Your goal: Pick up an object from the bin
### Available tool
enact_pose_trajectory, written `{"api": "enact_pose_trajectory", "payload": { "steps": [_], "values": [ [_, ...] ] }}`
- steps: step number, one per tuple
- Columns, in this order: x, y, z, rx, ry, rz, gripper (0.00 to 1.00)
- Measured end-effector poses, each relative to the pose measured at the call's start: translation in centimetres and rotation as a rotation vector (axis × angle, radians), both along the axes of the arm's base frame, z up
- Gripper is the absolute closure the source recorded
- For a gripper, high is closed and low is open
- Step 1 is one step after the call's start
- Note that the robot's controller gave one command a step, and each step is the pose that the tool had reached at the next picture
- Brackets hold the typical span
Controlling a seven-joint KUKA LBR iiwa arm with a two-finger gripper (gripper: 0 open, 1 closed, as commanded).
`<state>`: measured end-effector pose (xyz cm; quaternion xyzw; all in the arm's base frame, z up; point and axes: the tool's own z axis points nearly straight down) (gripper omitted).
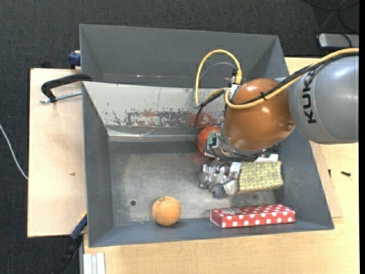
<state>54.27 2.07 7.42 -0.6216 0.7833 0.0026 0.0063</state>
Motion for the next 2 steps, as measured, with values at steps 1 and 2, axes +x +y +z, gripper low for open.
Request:
{"api": "enact_pose_trajectory", "payload": {
  "steps": [1, 2],
  "values": [
    [0.0, 0.0, 0.0, 0.000, 0.000, 0.000, 1.00],
    [0.1, -0.5, 5.0, -0.007, 0.008, 0.004, 1.00]
  ]
}}
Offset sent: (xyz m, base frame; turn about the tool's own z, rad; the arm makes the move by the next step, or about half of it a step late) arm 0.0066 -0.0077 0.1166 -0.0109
